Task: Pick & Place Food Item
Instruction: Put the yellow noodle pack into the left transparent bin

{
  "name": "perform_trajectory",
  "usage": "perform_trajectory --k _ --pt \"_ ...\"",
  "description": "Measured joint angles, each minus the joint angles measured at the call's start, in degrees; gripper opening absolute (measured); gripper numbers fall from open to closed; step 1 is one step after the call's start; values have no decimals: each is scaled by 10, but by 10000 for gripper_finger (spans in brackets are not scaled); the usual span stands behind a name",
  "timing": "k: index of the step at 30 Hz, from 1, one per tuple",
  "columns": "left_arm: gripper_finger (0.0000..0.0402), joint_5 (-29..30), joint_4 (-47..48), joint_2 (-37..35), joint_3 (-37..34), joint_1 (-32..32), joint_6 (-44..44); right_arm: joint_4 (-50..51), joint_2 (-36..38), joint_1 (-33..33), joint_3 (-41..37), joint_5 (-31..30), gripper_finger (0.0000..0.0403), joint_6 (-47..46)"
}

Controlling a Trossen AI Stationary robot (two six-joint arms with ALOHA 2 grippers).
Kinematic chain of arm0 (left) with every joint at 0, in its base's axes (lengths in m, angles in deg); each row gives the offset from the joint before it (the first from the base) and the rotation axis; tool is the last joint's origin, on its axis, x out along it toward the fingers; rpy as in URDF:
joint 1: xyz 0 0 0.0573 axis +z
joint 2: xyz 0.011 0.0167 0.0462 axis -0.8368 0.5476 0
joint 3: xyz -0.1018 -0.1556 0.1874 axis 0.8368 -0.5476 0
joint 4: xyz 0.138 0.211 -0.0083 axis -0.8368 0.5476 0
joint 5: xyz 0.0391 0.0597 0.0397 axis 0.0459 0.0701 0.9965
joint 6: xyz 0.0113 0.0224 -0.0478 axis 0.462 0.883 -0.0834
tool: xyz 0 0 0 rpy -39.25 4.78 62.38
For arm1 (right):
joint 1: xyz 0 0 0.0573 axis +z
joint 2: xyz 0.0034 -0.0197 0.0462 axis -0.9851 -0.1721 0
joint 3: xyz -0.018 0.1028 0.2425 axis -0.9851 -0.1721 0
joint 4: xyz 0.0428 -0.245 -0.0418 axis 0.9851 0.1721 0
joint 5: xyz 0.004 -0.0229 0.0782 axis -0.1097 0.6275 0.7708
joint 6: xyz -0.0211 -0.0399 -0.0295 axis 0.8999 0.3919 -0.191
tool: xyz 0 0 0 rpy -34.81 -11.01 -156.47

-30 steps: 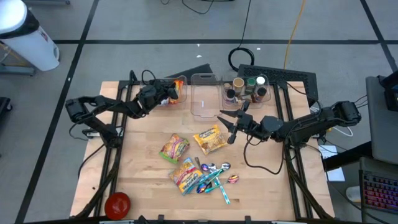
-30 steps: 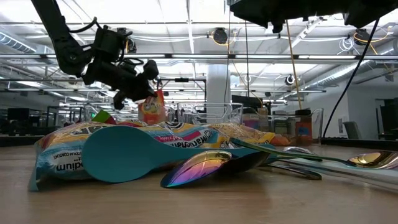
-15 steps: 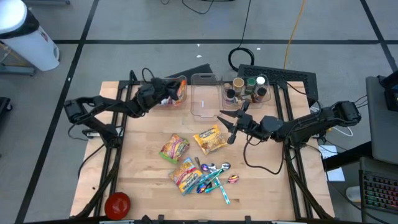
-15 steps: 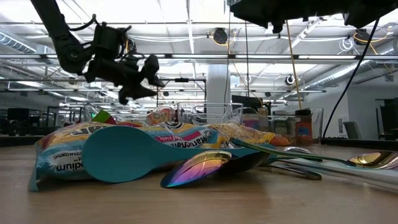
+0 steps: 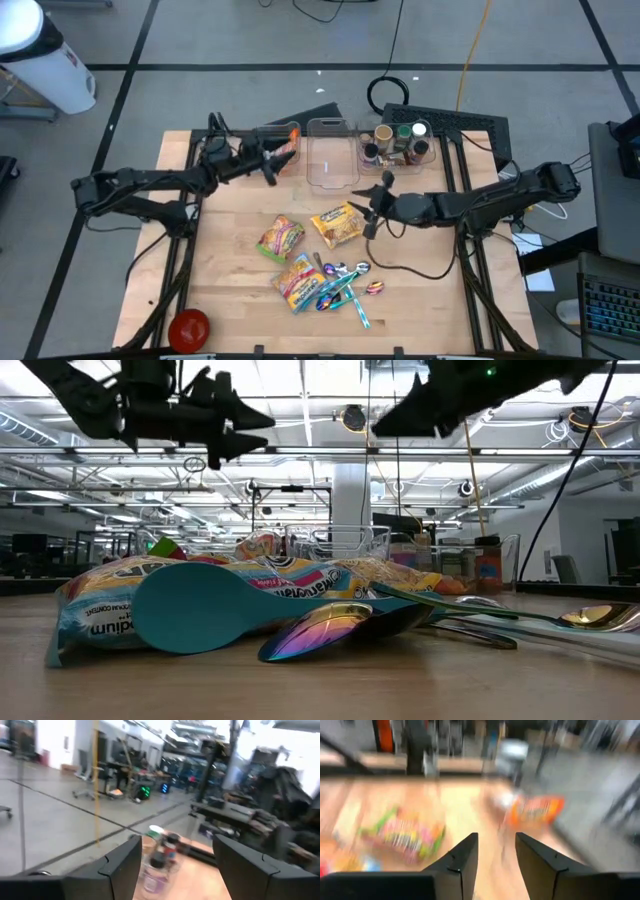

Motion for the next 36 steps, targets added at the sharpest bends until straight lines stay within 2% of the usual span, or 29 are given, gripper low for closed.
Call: perform_trajectory --k 2,4,7,10,15,20,24,26,30,36 --pt "253 0 10 -14 0 -22 9 122 0 -1 31 6 133 -78" --pt "253 0 9 -20 0 -41 16 216 0 -13 53 40 140 -163" --pt "253 0 14 -25 0 -61 31 267 0 -32 45 116 155 -247" --pt "253 6 11 -26 0 -77 57 244 0 -38 6 152 178 -259" --pt "253 42 26 -25 0 -93 66 144 0 -44 -82 153 226 -333" --pt "253 46 28 -25 0 -97 66 111 -1 -56 -124 227 258 -388" --pt "253 46 28 -25 0 -97 66 105 -23 -62 -130 239 262 -395" --pt "253 46 28 -25 0 -97 65 72 -42 -66 -129 267 261 -389" --pt "253 46 32 -25 0 -97 65 21 -84 -76 -129 275 253 -379" --pt "253 46 37 -25 0 -97 63 -26 -132 -101 -129 345 239 -383"
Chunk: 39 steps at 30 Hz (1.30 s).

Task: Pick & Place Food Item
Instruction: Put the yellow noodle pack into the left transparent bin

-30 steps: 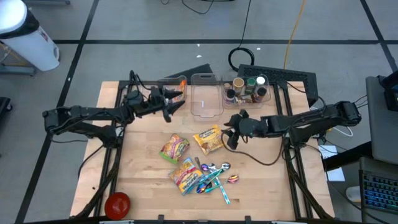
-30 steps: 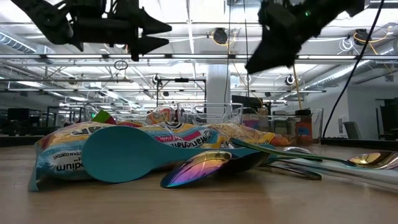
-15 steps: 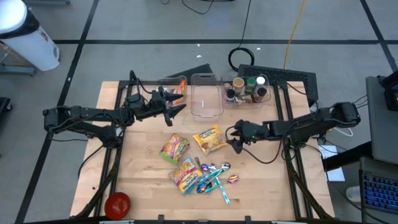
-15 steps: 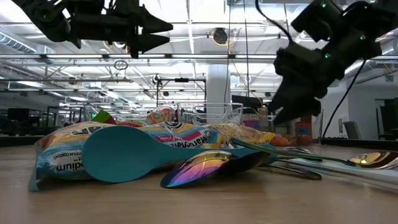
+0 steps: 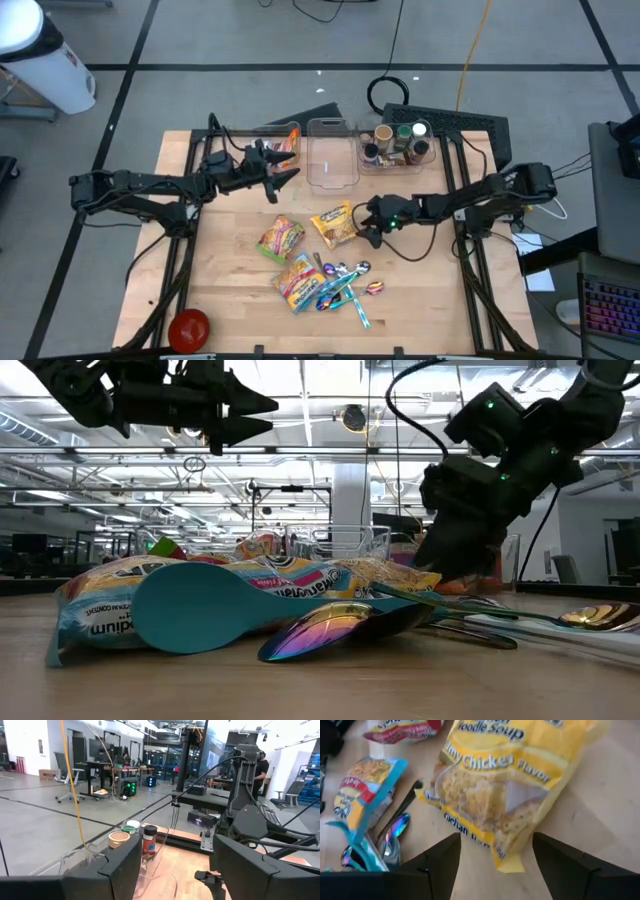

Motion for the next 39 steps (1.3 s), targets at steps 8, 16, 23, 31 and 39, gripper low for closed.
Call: perform_trajectory --k 8,16,23,31,39 --pt "253 0 5 0 0 0 0 -4 -31 -14 0 2 202 5" --pt "253 0 7 0 0 0 0 -18 -24 -14 0 34 109 17" --pt "253 0 7 0 0 0 0 -24 -24 -26 0 69 10 43" --pt "253 0 7 0 0 -1 -1 21 71 -10 0 63 1 73" --pt "253 0 6 0 0 -3 -4 14 173 86 1 -67 1 221"
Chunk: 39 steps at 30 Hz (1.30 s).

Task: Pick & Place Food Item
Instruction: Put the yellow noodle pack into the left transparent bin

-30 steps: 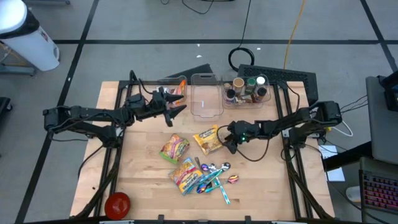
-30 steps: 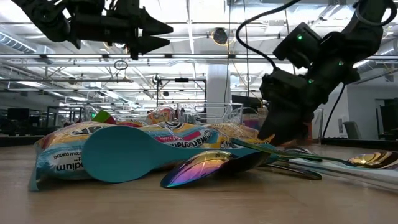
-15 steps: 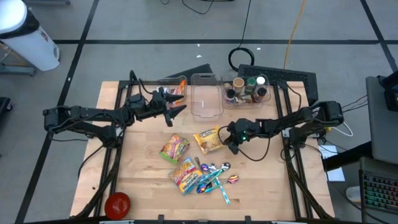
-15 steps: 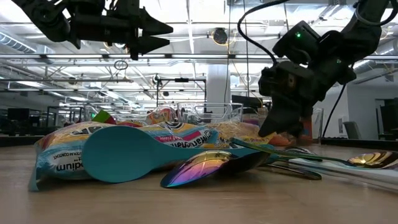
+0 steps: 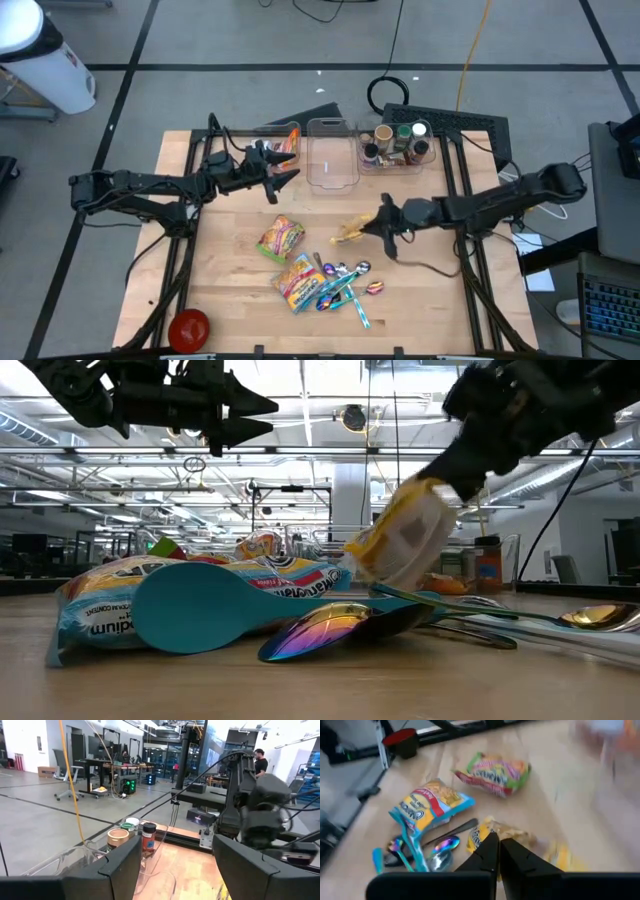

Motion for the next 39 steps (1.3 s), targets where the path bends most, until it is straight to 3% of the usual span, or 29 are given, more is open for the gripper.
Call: perform_trajectory --k 5,10,16,20,22,25,27,33,39 --pt "253 0 -2 0 0 0 -12 -30 14 60 3 -96 0 156" --pt "253 0 -7 0 0 0 -16 -96 -1 90 28 -100 0 287" --pt "253 0 -15 0 0 0 -29 -211 -41 92 81 -108 0 353" --pt "253 0 -15 0 0 0 -31 -283 -91 92 120 -195 0 308" --pt "253 0 -15 0 0 0 -39 -201 -101 87 149 -151 0 262" --pt "253 0 -15 0 0 0 -41 20 -105 78 216 38 0 218" --pt "253 0 -15 0 0 0 -41 128 -102 83 251 83 0 196" --pt "253 -1 -12 0 0 0 -41 305 -98 123 258 -73 0 87" --pt "253 -1 -12 0 0 0 -41 528 -98 138 276 -173 0 -138"
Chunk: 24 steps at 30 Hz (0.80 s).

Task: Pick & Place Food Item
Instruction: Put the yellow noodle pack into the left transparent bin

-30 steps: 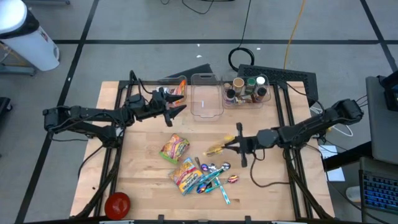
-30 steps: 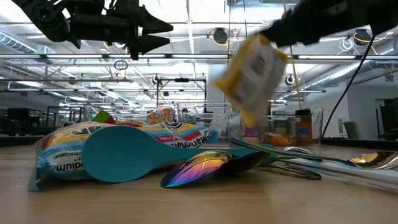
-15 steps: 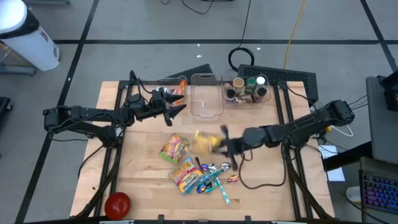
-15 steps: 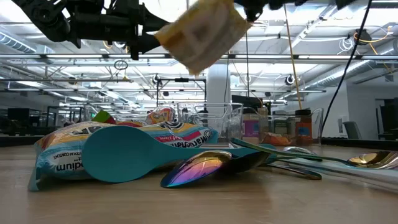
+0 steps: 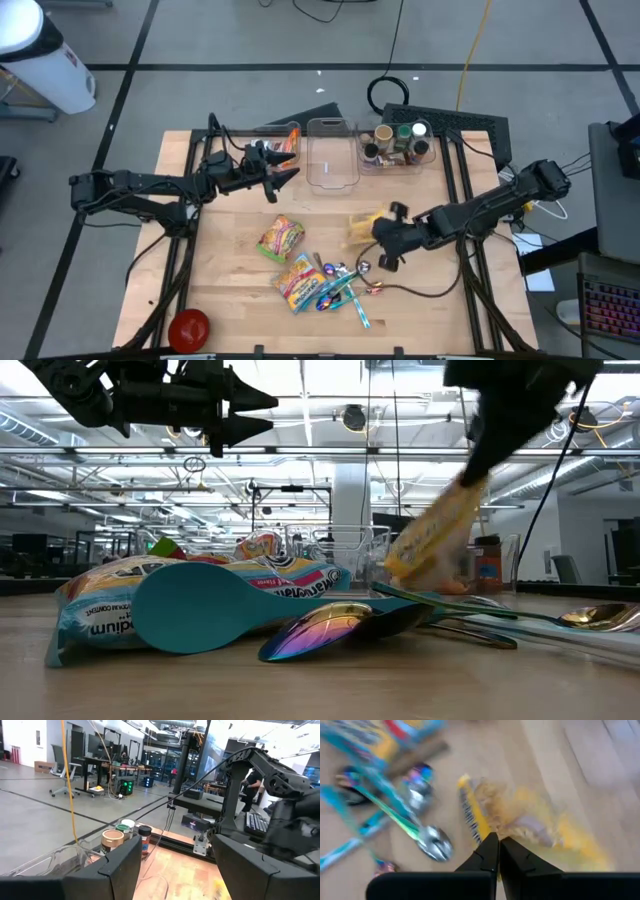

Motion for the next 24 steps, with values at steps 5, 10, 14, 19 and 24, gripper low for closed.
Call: perform_trajectory --k 5,10,14,19,24 --pt "253 0 0 0 0 0 0 95 5 -1 1 -7 0 -89" --pt "253 0 -4 0 0 0 1 50 21 -16 2 66 0 -19" --pt "253 0 -5 0 0 0 1 35 20 -31 2 243 0 4" --pt "253 0 -5 0 0 0 2 117 21 -48 2 387 0 -73" --pt "253 0 -5 0 0 0 1 284 21 -68 2 387 0 -147"
